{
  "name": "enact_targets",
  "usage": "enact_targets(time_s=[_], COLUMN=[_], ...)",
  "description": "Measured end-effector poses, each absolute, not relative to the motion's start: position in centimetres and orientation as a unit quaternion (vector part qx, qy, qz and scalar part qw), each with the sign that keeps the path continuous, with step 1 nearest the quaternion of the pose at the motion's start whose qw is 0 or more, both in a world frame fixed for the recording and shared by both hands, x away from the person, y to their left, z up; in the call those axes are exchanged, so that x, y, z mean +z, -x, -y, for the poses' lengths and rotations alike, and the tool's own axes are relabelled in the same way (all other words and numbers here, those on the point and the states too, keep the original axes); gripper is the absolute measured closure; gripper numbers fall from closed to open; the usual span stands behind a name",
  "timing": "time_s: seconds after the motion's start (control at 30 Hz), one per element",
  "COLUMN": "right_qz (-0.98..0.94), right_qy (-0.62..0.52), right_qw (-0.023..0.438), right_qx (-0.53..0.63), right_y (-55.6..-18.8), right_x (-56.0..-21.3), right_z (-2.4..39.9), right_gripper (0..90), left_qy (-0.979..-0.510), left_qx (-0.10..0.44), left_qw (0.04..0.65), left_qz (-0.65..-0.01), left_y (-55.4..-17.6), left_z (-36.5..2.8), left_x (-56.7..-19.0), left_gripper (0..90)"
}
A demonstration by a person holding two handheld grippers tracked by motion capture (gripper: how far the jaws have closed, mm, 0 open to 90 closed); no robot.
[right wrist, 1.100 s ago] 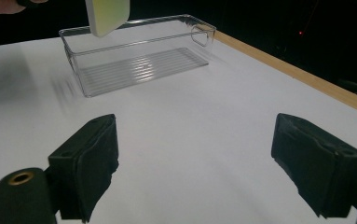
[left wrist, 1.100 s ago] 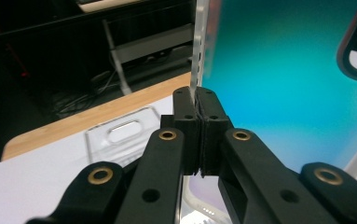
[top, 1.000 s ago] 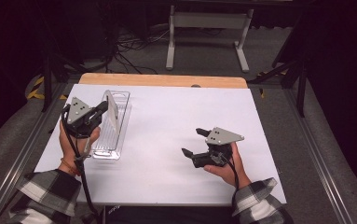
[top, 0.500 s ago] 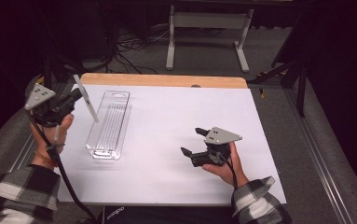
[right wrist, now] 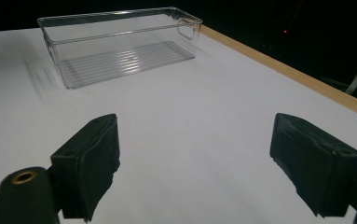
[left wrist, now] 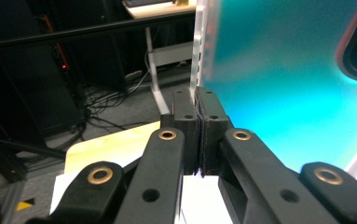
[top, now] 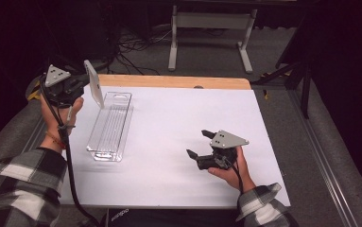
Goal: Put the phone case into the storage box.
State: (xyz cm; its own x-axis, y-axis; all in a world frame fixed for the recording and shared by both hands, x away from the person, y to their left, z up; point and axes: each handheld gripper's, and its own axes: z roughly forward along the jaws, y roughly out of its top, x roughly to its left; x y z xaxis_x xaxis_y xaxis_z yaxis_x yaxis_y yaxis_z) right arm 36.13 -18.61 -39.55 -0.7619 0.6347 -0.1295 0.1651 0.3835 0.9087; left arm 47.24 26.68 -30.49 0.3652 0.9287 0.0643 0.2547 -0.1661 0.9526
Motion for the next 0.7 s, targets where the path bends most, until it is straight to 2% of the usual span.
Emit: enact_targets(time_s=[0.2,0.7], right_qz=[-0.801,-0.81], right_qy=[-0.249,-0.246], right_qw=[0.238,0.226], right_qx=[0.49,0.482], right_y=[-36.2,-36.5], right_x=[-39.7,-40.2], right_z=[18.5,18.3], right_gripper=[15.9,15.9], left_qy=[-0.684,-0.687], left_qx=[0.359,0.348], left_qw=[0.45,0.41], left_qz=[-0.449,-0.489], left_y=[-49.5,-53.6], left_z=[-26.0,-24.7], left_x=[-30.7,-34.2], left_gripper=[88.4,88.3])
